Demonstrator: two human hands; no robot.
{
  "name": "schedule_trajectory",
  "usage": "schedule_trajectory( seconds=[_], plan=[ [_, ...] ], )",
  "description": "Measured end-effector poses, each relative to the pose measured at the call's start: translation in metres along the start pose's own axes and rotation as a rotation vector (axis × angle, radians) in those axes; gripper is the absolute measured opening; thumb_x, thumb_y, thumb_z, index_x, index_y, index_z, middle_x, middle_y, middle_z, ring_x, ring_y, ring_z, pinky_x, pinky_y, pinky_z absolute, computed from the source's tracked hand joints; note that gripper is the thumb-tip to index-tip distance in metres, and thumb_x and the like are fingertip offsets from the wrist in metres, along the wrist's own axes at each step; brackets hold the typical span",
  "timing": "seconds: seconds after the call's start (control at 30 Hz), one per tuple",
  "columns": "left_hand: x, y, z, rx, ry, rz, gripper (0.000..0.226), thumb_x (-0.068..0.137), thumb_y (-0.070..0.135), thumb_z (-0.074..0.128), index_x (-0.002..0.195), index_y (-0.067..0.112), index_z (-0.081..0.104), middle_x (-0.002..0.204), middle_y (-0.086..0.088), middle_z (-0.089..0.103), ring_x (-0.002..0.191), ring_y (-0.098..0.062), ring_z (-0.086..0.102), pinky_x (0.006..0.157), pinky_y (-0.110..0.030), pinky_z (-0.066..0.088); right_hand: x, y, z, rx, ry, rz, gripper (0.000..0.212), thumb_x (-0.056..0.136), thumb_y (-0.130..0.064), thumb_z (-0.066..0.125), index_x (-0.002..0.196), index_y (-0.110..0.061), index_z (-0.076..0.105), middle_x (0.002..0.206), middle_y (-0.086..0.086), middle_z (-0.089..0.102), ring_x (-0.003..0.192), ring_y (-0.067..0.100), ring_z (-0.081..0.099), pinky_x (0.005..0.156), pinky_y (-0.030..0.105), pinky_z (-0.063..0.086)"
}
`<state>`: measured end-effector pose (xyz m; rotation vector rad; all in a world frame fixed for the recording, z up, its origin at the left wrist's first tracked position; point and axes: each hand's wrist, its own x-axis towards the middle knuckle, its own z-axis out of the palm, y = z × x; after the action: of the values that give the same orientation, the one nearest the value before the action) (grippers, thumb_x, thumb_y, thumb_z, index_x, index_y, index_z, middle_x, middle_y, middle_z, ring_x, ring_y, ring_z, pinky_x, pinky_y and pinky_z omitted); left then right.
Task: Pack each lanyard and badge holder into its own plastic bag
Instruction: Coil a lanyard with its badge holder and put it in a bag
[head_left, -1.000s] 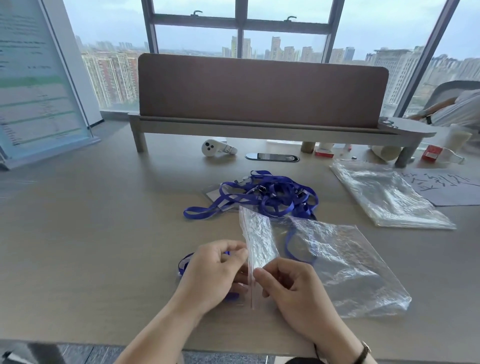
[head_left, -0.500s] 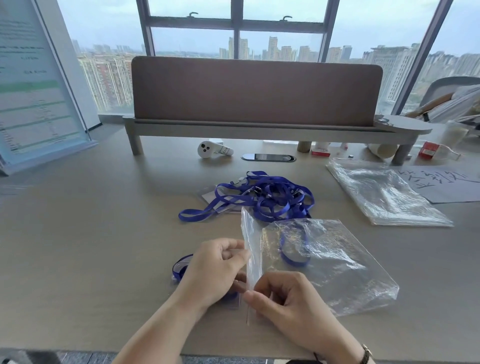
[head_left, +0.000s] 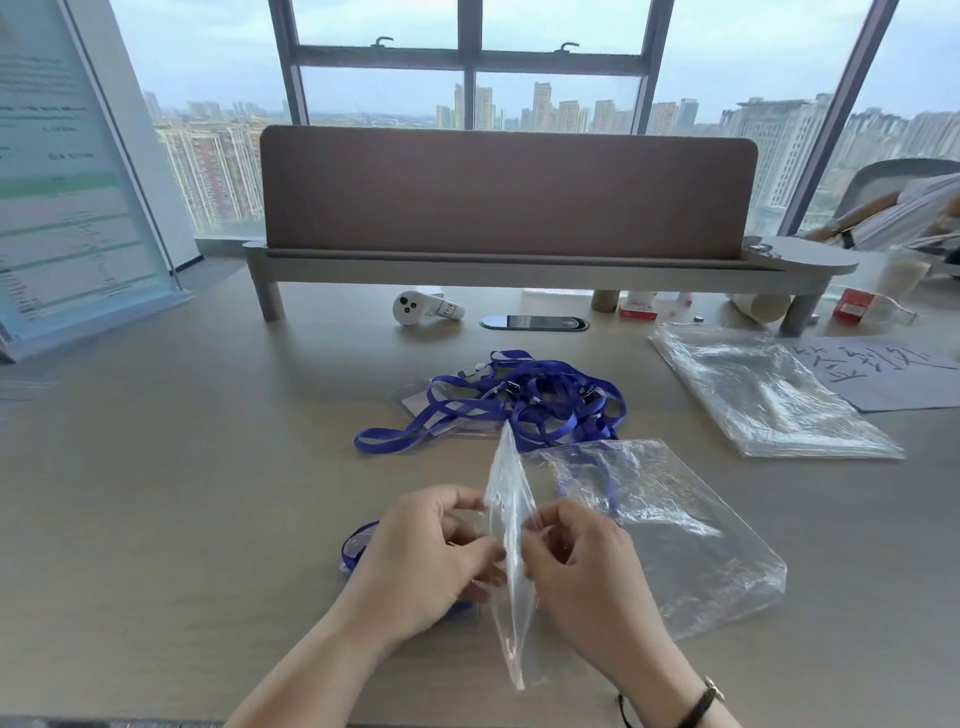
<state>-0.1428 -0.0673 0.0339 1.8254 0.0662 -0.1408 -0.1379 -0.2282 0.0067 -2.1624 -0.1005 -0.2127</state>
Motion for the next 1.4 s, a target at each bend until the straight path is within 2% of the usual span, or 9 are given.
schedule_trajectory(
  seconds=[0.13,0.3,0.4,0.47,0.57,0.77,1.0,1.27,1.4],
  plan=[
    [-0.006,-0.006,-0.011,0.201,0.076,0.089,0.019,0.093,0.011,0.065,0.103,0.027,0.067,0.079,0.007,0.078,0.064,-0.018,0.075,0.069,-0.038,0.063,-0.004,0.01,-0.007,0.073,0.004,0.022,0.014,0.083,-0.014,0.07,0.08,-0.026,0.064,0.062,0.003,0.067,0.049,0.009,0.052,0.054,0.021,0.042],
    [-0.013,-0.013,-0.029,0.027,0.183,0.2,0.025,0.08,0.005,0.08,0.098,0.022,0.073,0.087,0.002,0.078,0.08,-0.018,0.075,0.072,-0.034,0.062,-0.007,0.015,-0.007,0.109,-0.046,0.011,0.015,0.083,-0.016,0.072,0.089,-0.026,0.063,0.054,-0.002,0.06,0.044,0.007,0.046,0.051,0.024,0.043],
    [-0.015,-0.021,-0.058,0.206,0.107,0.276,0.061,0.063,0.032,0.093,0.115,0.046,0.065,0.118,0.026,0.066,0.112,0.008,0.06,0.097,-0.014,0.046,-0.008,0.015,-0.004,0.072,-0.07,0.007,0.016,0.087,-0.019,0.067,0.094,-0.032,0.06,0.066,0.002,0.069,0.046,0.009,0.052,0.054,0.026,0.046],
    [-0.017,-0.028,-0.078,0.523,-0.044,0.199,0.101,0.053,0.052,0.093,0.138,0.059,0.038,0.139,0.046,0.031,0.129,0.027,0.025,0.105,0.0,0.023,-0.007,0.015,0.0,0.036,-0.085,0.008,0.016,0.089,-0.024,0.065,0.097,-0.036,0.058,0.07,0.001,0.07,0.048,0.009,0.054,0.057,0.029,0.048],
    [-0.013,-0.043,-0.092,0.783,-0.19,0.14,0.129,0.05,0.066,0.086,0.154,0.05,0.01,0.15,0.037,0.014,0.143,0.015,0.008,0.12,-0.015,0.011,-0.003,0.015,0.004,0.005,-0.089,-0.005,0.019,0.088,-0.028,0.066,0.099,-0.038,0.056,0.07,0.001,0.069,0.051,0.013,0.057,0.06,0.034,0.051],
    [-0.003,-0.049,-0.091,0.654,-0.124,0.221,0.088,0.058,0.062,0.084,0.137,0.045,0.05,0.127,0.03,0.057,0.117,0.014,0.051,0.106,-0.022,0.043,-0.005,0.012,0.007,-0.035,-0.069,-0.022,0.019,0.087,-0.029,0.068,0.098,-0.038,0.055,0.063,-0.012,0.062,0.05,0.007,0.054,0.054,0.022,0.042],
    [0.002,-0.035,-0.081,0.676,-0.13,0.21,0.082,0.056,0.051,0.09,0.13,0.041,0.055,0.114,0.025,0.058,0.107,0.005,0.057,0.1,-0.025,0.048,-0.009,0.009,0.007,-0.095,-0.05,-0.03,0.016,0.087,-0.033,0.068,0.096,-0.038,0.056,0.067,-0.021,0.062,0.056,0.006,0.058,0.056,0.021,0.038],
    [0.003,-0.037,-0.078,0.653,-0.11,0.168,0.087,0.049,0.056,0.088,0.127,0.048,0.05,0.11,0.025,0.044,0.095,0.003,0.06,0.092,-0.023,0.051,-0.009,0.007,0.009,-0.144,-0.042,-0.027,0.017,0.086,-0.034,0.068,0.098,-0.037,0.056,0.072,-0.024,0.062,0.062,0.003,0.057,0.056,0.018,0.04],
    [0.007,-0.039,-0.086,0.601,-0.082,0.154,0.065,0.06,0.046,0.091,0.118,0.044,0.062,0.098,0.024,0.061,0.08,0.007,0.059,0.074,-0.012,0.045,-0.005,0.002,0.009,-0.186,-0.064,-0.035,0.019,0.086,-0.034,0.067,0.1,-0.038,0.056,0.076,-0.026,0.062,0.064,0.002,0.058,0.058,0.022,0.046]
  ],
)
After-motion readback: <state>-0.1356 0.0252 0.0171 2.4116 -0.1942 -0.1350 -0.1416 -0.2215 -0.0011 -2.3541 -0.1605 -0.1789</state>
